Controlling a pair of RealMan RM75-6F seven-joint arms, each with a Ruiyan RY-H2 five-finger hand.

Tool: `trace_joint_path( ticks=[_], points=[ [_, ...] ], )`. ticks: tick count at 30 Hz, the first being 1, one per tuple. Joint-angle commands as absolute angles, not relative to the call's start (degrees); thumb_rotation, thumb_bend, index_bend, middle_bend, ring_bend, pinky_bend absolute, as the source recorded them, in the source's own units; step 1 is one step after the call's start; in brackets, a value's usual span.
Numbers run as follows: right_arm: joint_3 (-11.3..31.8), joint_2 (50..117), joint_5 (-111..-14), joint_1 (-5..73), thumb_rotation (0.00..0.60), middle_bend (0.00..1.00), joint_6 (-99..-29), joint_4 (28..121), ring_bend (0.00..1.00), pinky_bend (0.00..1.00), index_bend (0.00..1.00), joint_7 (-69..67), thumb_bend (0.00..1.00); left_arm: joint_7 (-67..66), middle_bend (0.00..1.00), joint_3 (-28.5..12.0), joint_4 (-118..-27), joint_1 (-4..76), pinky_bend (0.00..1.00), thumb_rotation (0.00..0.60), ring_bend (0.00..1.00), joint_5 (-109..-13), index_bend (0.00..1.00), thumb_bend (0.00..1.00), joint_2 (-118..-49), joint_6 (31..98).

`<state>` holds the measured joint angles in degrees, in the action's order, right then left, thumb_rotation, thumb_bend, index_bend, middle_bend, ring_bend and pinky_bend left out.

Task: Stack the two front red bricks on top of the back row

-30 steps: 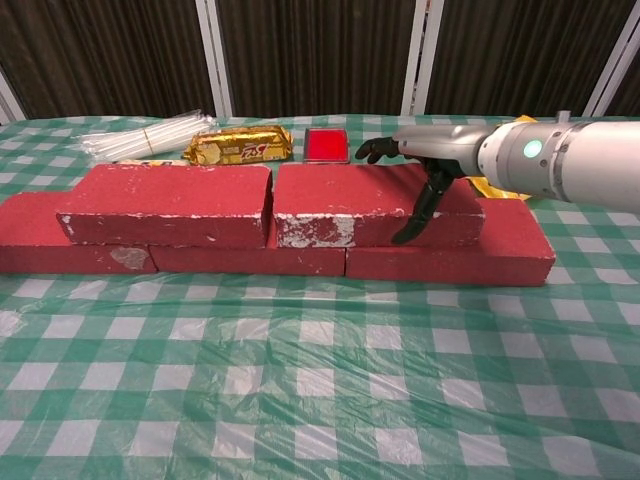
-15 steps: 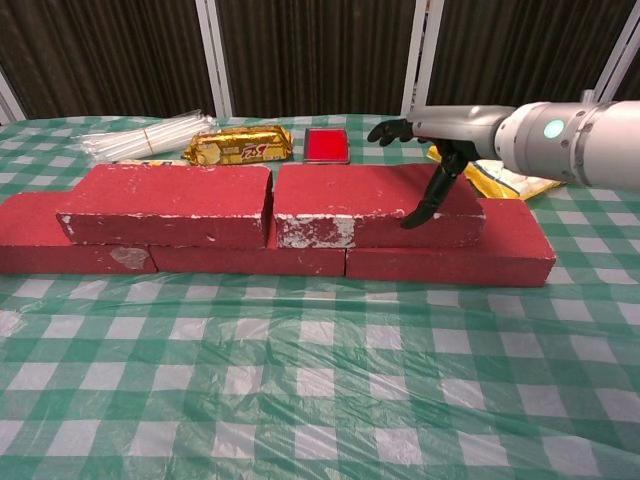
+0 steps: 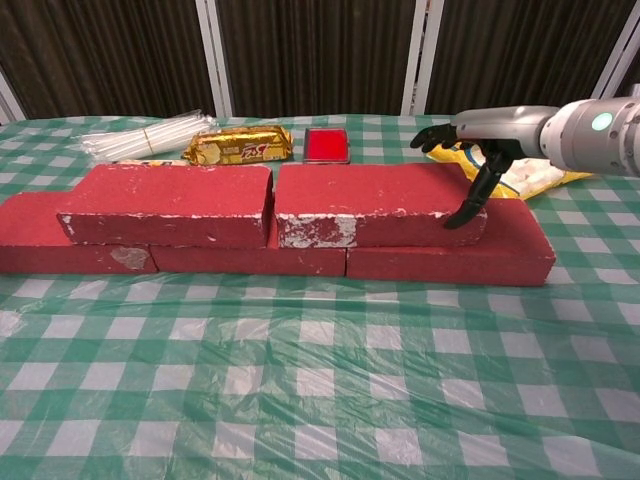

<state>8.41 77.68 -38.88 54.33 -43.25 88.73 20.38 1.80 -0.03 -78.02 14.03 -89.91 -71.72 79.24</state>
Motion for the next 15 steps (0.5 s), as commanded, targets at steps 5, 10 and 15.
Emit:
trace_joint_path(
  ticks=[5, 10, 15],
  points=[
    [7.92, 75.52, -39.81, 53.66, 0.6, 0.15, -40.18, 88.35, 0.04, 0.16, 0.1, 17.16, 0.12, 1.54, 0.0, -0.1, -77.93, 14.13, 0.0, 0.6, 0.0, -89.72, 0.0, 0.32, -71.91, 78.94],
    [7.84, 73.99, -40.63, 53.07, 0.6, 0.15, -38.71, 89.31, 0.04, 0.16, 0.1, 14.8, 0.12, 1.39, 0.0, -0.08, -77.94, 14.2, 0.0, 0.6, 0.0, -89.7, 0.0, 0.32, -72.01, 78.75],
    [7.25, 72.9, -41.59, 52.97, 0.6, 0.15, -37.76, 90.45, 0.04, 0.16, 0.1, 13.85, 0.12, 1.45, 0.0, -0.03, -77.97, 14.27, 0.0, 0.6, 0.0, -89.79, 0.0, 0.32, -72.03, 78.63]
  ],
)
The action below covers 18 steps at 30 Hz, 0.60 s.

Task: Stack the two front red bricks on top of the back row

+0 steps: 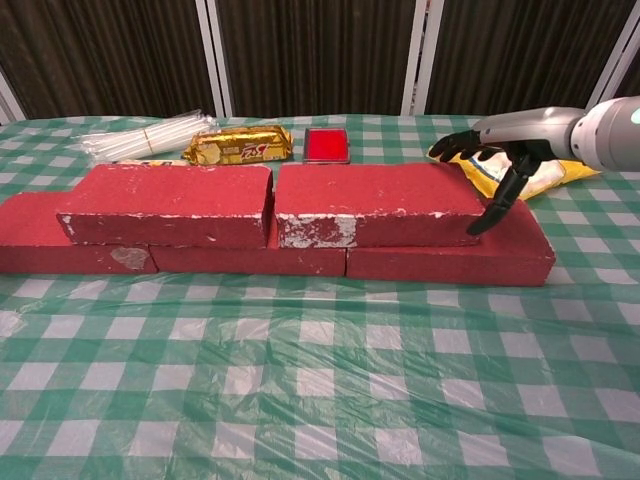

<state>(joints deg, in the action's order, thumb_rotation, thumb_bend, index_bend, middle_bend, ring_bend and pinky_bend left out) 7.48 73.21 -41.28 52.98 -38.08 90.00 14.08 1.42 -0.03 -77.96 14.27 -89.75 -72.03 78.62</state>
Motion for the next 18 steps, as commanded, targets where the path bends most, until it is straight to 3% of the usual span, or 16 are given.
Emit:
trace_joint_path(
  ticks=[1, 11, 18],
  points=[
    [7.12, 72.77, -41.7, 53.0, 0.6, 0.15, -37.67, 90.69, 0.04, 0.16, 0.1, 13.79, 0.12, 1.47, 0.0, -0.02, -77.97, 14.27, 0.0, 0.6, 0.0, -89.8, 0.0, 0.32, -72.02, 78.65],
    [6.19, 73.17, -42.16, 53.21, 0.6, 0.15, -41.56, 92.04, 0.04, 0.12, 0.06, 15.29, 0.12, 1.67, 0.0, -0.01, -78.03, 14.26, 0.0, 0.6, 0.0, -89.9, 0.0, 0.32, -71.92, 78.76],
    [7.01, 69.67, -45.93, 50.27, 0.6, 0.15, -43.43, 94.71, 0.04, 0.11, 0.05, 11.24, 0.12, 1.68, 0.0, 0.0, -78.03, 14.04, 0.0, 0.6, 0.0, -89.8, 0.0, 0.32, -71.82, 79.02]
  ],
)
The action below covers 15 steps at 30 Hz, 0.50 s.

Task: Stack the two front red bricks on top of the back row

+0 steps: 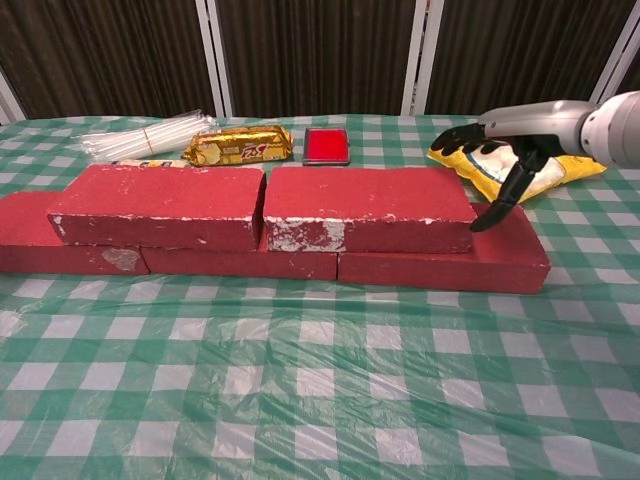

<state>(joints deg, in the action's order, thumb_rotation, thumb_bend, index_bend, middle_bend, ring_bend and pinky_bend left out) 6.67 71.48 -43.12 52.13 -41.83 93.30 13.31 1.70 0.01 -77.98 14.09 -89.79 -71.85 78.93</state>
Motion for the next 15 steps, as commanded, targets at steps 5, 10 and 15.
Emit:
trace_joint_path(
  ticks=[5, 10, 15],
  points=[
    [5.06, 65.54, -52.58, 46.1, 0.6, 0.15, -45.72, 96.67, 0.04, 0.11, 0.09, 9.13, 0.12, 1.26, 0.0, 0.0, -78.24, 13.94, 0.0, 0.6, 0.0, -89.72, 0.0, 0.32, -71.87, 79.08],
    [4.02, 64.78, -54.73, 44.69, 0.599, 0.13, -46.82, 96.62, 0.03, 0.11, 0.13, 9.19, 0.12, 1.06, 0.0, 0.02, -78.31, 13.97, 0.0, 0.6, 0.0, -89.72, 0.0, 0.32, -71.97, 78.97],
    [1.44, 66.64, -56.73, 43.42, 0.587, 0.11, -45.77, 94.12, 0.01, 0.11, 0.19, 10.8, 0.12, 0.56, 0.0, 0.24, -78.5, 14.24, 0.0, 0.6, 0.0, -90.2, 0.0, 0.32, -72.3, 78.68]
  ],
)
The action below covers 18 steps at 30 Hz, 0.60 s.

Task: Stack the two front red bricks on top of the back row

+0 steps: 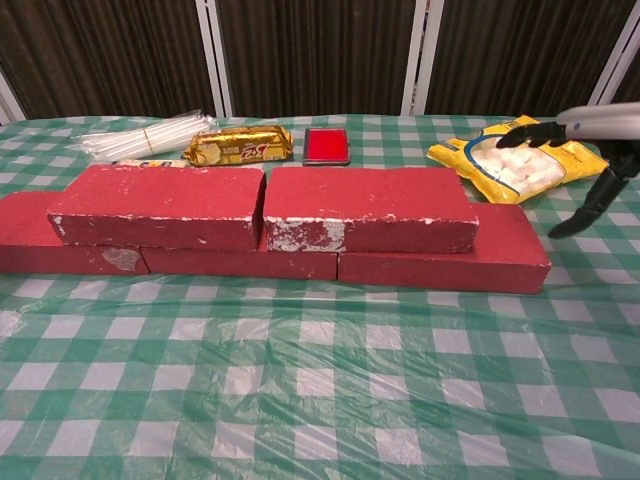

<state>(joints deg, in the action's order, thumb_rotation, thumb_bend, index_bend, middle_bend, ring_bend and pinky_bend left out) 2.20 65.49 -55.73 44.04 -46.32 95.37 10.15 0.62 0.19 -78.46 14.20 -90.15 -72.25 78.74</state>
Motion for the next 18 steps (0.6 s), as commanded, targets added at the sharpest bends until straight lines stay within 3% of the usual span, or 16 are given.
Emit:
trace_joint_path(
  ticks=[1, 6, 18],
  points=[
    [1.48, 67.23, -56.93, 43.48, 0.587, 0.11, -45.57, 93.69, 0.0, 0.11, 0.2, 10.96, 0.12, 0.51, 0.0, 0.25, -78.49, 14.24, 0.0, 0.6, 0.0, -90.22, 0.0, 0.32, -72.31, 78.69],
    [1.56, 69.18, -56.97, 43.87, 0.583, 0.1, -45.18, 92.79, 0.0, 0.11, 0.29, 12.59, 0.12, 0.78, 0.0, 0.18, -78.43, 14.11, 0.0, 0.6, 0.0, -90.25, 0.0, 0.32, -72.18, 79.05],
    [2.24, 71.77, -56.51, 44.86, 0.57, 0.1, -44.56, 93.94, 0.0, 0.11, 0.29, 15.1, 0.12, 1.34, 0.0, 0.16, -78.42, 13.93, 0.0, 0.6, 0.0, -90.31, 0.0, 0.33, -71.91, 79.44]
  ],
)
